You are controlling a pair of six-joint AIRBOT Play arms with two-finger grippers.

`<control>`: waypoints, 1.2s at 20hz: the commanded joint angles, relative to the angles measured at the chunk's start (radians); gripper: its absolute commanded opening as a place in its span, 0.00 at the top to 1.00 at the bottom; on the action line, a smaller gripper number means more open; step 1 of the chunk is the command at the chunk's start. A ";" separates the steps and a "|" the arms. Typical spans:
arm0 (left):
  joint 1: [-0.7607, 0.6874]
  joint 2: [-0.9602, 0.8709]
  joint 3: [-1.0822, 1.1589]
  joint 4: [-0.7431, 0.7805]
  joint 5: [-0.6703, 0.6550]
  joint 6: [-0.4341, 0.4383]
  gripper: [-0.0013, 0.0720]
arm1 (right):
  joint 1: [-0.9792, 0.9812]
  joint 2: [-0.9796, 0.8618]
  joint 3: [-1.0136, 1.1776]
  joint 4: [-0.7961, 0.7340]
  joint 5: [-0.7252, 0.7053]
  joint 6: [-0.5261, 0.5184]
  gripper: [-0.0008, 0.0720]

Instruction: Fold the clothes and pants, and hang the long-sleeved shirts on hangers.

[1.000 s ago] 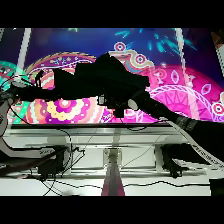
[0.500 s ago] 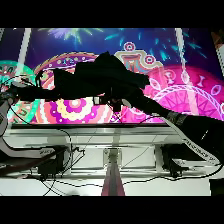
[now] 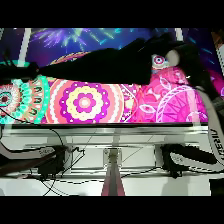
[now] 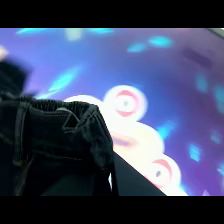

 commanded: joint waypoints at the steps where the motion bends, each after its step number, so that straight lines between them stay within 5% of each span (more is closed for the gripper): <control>1: 0.037 0.009 0.146 -0.004 -0.003 -0.074 0.94 | -0.275 0.079 0.061 0.014 0.163 0.181 0.95; 6: 0.077 0.012 0.150 0.050 -0.055 -0.073 0.94 | -0.546 0.092 0.029 0.018 0.483 0.180 0.96; 11: 0.102 0.012 0.149 0.235 -0.222 -0.063 0.94 | -0.663 0.152 -0.077 0.100 0.498 0.180 0.96; 17: 0.102 0.083 0.148 0.327 -0.282 0.050 0.95 | -0.663 0.517 -0.482 0.073 0.493 0.180 0.96; 24: 0.102 0.157 0.005 0.771 -0.419 -0.010 0.94 | -0.663 0.753 -0.707 0.039 0.665 0.169 0.95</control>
